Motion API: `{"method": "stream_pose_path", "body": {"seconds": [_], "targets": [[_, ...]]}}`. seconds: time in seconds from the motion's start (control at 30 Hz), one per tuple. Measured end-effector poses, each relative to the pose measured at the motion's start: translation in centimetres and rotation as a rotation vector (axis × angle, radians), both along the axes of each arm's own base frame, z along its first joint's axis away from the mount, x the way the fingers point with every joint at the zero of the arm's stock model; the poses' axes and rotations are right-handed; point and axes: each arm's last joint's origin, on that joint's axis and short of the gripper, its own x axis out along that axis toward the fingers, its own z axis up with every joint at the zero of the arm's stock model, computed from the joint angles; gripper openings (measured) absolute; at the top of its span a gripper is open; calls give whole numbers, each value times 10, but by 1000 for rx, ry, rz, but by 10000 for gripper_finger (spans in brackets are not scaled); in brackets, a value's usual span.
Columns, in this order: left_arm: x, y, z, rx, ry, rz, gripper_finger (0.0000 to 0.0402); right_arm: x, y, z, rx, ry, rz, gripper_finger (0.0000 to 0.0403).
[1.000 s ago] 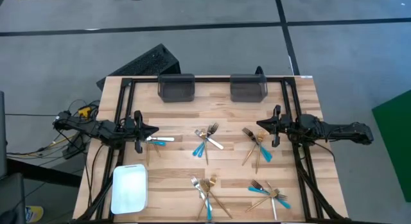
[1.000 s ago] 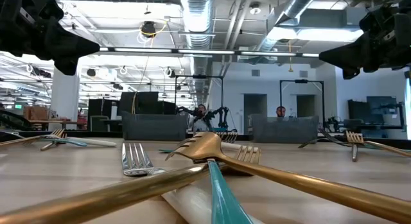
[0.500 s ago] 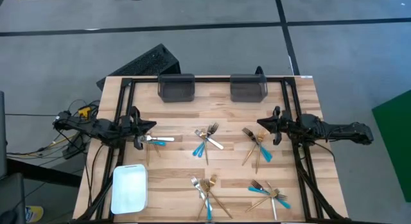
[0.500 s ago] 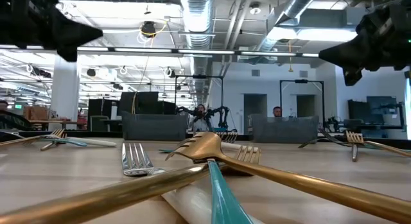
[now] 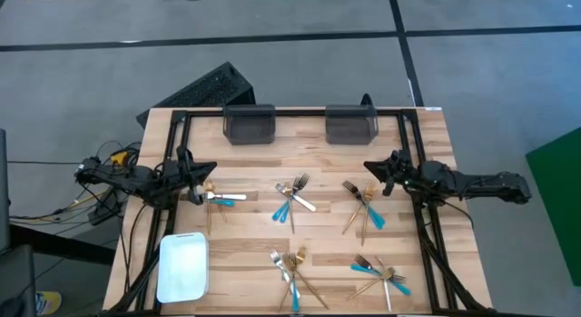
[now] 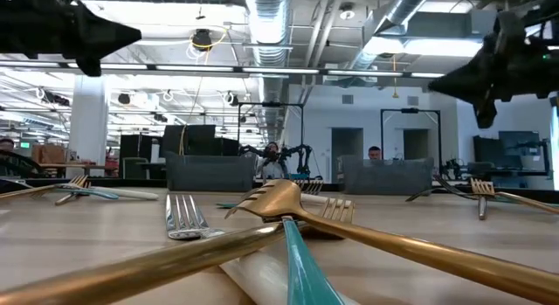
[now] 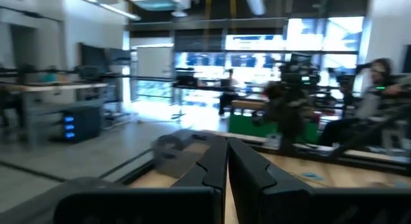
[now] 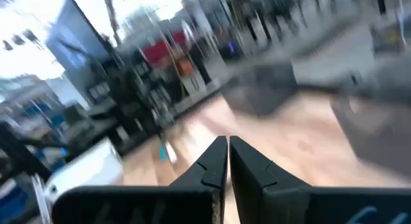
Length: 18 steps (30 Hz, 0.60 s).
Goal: Sort silverware by color (type)
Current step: Put the blue fork into the right black bin
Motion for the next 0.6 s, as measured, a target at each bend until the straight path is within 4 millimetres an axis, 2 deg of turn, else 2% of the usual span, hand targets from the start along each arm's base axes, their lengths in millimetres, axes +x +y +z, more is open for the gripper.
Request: {"method": "stream_pose_path", "body": {"seconds": [0.37,0.47,0.6], "targets": [[0,5,-3,18,51,119,2,16,-5,25,166,424,-201,48],[0,5,-6,66,103,138,2,26,-9,33,121,529,-219,62],[0,5,-6,105,119,145,2,43,-14,49,-23,607,-195,93]]}}
